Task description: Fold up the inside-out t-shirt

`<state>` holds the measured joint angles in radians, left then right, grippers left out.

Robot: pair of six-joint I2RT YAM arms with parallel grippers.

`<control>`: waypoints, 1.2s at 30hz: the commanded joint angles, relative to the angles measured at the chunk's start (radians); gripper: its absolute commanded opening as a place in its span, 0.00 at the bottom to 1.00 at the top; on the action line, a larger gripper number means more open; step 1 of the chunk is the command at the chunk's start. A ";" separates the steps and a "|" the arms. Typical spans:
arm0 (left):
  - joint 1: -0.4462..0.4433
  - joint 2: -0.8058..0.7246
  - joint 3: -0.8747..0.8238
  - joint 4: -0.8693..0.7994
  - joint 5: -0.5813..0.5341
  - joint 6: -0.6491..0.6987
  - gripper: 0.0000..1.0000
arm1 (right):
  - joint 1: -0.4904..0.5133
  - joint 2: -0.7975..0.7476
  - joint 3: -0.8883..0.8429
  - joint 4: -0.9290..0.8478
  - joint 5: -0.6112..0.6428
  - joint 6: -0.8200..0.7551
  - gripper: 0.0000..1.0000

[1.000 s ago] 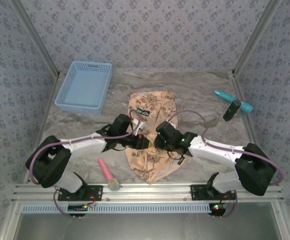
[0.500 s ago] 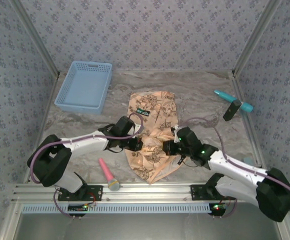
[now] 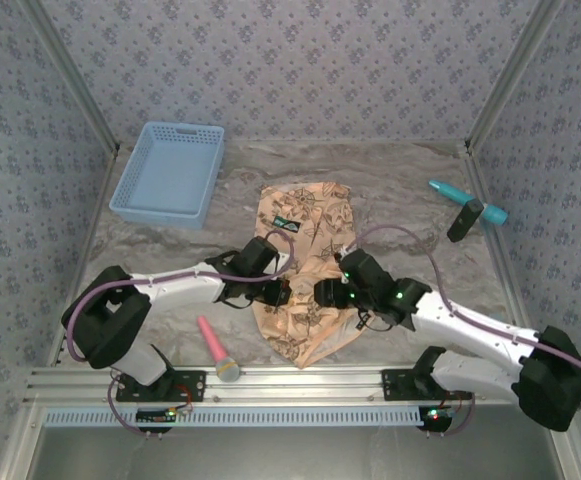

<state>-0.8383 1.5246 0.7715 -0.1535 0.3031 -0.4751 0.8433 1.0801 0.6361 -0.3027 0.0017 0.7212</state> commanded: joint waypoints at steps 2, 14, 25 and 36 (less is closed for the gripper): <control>-0.011 -0.054 0.032 0.024 0.030 -0.028 0.00 | 0.005 0.106 0.069 -0.131 0.211 0.139 0.54; -0.015 -0.108 0.022 -0.008 -0.030 -0.030 0.09 | 0.033 0.274 0.179 -0.157 0.260 0.134 0.06; 0.015 -0.120 0.093 -0.103 -0.083 0.032 0.25 | 0.024 0.065 0.149 -0.183 0.161 0.038 0.07; 0.029 -0.035 0.118 -0.166 -0.064 0.045 0.39 | -0.071 0.275 0.171 -0.130 -0.021 0.071 0.47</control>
<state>-0.8181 1.4784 0.8570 -0.2852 0.2386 -0.4526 0.7815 1.3182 0.7864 -0.4377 0.0368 0.7792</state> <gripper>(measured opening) 0.389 0.473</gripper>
